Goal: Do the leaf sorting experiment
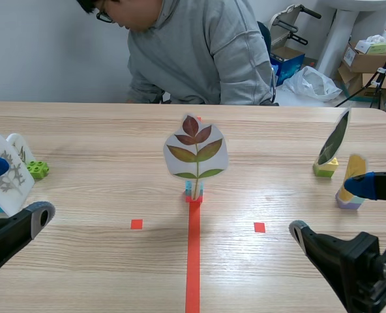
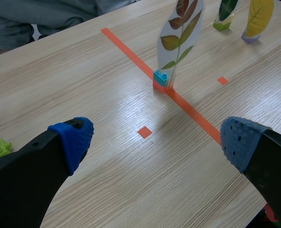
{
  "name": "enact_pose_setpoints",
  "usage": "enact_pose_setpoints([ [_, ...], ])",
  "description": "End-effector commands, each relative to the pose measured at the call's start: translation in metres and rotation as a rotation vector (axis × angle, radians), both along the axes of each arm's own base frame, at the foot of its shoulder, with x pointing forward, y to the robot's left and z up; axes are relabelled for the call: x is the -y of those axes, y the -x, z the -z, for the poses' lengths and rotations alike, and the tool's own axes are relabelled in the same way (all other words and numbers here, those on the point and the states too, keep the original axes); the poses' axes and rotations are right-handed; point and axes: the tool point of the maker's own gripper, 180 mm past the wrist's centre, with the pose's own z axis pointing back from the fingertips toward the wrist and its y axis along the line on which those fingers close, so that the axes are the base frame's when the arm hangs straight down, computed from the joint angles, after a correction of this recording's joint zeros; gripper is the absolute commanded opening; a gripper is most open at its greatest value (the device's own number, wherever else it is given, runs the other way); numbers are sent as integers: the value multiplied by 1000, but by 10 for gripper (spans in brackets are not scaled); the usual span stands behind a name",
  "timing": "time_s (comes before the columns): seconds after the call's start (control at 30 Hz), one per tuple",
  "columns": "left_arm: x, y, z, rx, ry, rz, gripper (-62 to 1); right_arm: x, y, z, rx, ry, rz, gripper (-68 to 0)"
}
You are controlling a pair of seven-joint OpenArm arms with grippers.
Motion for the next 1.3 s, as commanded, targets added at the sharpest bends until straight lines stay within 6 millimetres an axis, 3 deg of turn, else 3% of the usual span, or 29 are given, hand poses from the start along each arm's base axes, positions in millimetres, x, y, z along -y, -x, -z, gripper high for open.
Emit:
enact_pose_setpoints([
  [0.0, 2, -1, -4, 13, 22, 5, -37, 1, -4, -5, 22, -10, -3, -85],
  [0.63, 2, -3, -4, 20, 9, 7, -41, 1, -4, -4, 15, -4, -3, -85],
  [0.93, 4, -27, 23, 15, -47, 40, -41, 2, -3, -2, 13, 17, -6, -85],
  [1.27, 33, -75, 69, -30, -52, 163, -41, 4, -3, 1, 11, 41, -9, -85],
])
